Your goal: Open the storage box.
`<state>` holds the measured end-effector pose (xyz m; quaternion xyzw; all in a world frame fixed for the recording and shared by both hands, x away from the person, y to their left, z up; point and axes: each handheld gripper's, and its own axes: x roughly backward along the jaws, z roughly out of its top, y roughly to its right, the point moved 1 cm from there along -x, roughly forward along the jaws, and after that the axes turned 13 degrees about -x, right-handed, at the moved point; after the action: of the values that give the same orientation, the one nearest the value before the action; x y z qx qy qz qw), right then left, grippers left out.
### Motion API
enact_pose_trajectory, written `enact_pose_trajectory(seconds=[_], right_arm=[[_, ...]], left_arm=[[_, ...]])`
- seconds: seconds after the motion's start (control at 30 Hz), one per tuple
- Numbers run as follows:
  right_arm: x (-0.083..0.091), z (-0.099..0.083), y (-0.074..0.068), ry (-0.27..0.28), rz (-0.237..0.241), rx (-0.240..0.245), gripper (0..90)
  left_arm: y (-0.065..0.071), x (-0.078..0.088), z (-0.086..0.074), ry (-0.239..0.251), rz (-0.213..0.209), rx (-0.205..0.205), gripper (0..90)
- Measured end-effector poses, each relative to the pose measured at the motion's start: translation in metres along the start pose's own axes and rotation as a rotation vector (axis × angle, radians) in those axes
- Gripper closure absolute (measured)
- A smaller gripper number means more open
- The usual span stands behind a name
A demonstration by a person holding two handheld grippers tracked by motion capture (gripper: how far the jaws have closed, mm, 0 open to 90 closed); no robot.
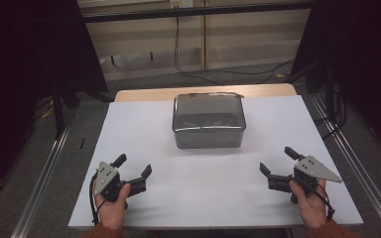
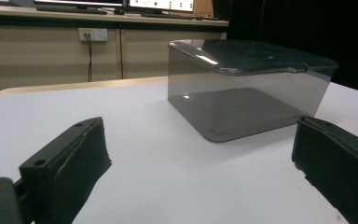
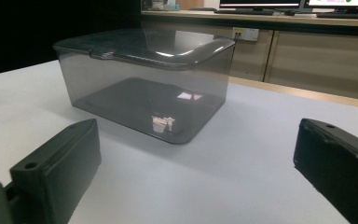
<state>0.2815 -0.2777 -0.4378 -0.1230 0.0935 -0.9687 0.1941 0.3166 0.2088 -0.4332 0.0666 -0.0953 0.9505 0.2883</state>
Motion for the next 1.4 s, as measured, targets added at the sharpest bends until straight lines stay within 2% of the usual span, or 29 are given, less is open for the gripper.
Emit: enact_pose_trajectory(seconds=[0.13, 0.2, 0.47, 0.53, 0.63, 0.73, 0.77, 1.0, 1.17, 1.27, 1.4], right_arm=[[-0.002, 0.003, -0.004, -0.011, 0.029, 0.01, 0.7], [-0.004, 0.008, -0.007, 0.008, 0.035, -0.003, 0.0], [-0.017, 0.008, -0.018, -0.011, 0.077, 0.003, 0.0], [-0.021, 0.008, -0.022, -0.023, 0.086, 0.018, 0.0], [-0.03, 0.01, -0.031, -0.023, 0.13, 0.027, 0.0], [-0.033, 0.012, -0.036, -0.023, 0.143, 0.04, 0.0], [-0.038, 0.015, -0.041, -0.017, 0.161, 0.046, 0.0], [-0.05, 0.017, -0.049, -0.027, 0.169, 0.048, 0.0], [-0.058, 0.021, -0.058, -0.019, 0.179, 0.068, 0.0], [-0.062, 0.024, -0.063, -0.014, 0.201, 0.07, 0.1], [-0.069, 0.026, -0.07, -0.017, 0.218, 0.101, 0.2]], left_arm=[[0.0, 0.001, 0.0, -0.002, 0.0, 0.001, 3.2], [0.0, 0.0, 0.0, 0.001, 0.002, 0.007, 3.2], [0.0, -0.002, -0.001, 0.001, -0.008, 0.003, 3.2], [0.0, -0.001, 0.0, 0.002, -0.005, 0.003, 3.2], [0.0, -0.001, 0.0, -0.003, -0.003, 0.001, 3.2], [0.0, -0.001, -0.001, -0.003, -0.005, 0.001, 3.2], [0.0, -0.002, -0.001, -0.003, -0.005, 0.006, 3.2], [0.0, -0.003, -0.001, -0.011, -0.012, -0.002, 3.2], [-0.001, -0.004, -0.001, -0.013, -0.014, -0.002, 3.2], [-0.001, -0.004, -0.001, -0.012, -0.014, -0.003, 3.2], [-0.001, -0.004, -0.001, -0.012, -0.013, -0.002, 3.2]])
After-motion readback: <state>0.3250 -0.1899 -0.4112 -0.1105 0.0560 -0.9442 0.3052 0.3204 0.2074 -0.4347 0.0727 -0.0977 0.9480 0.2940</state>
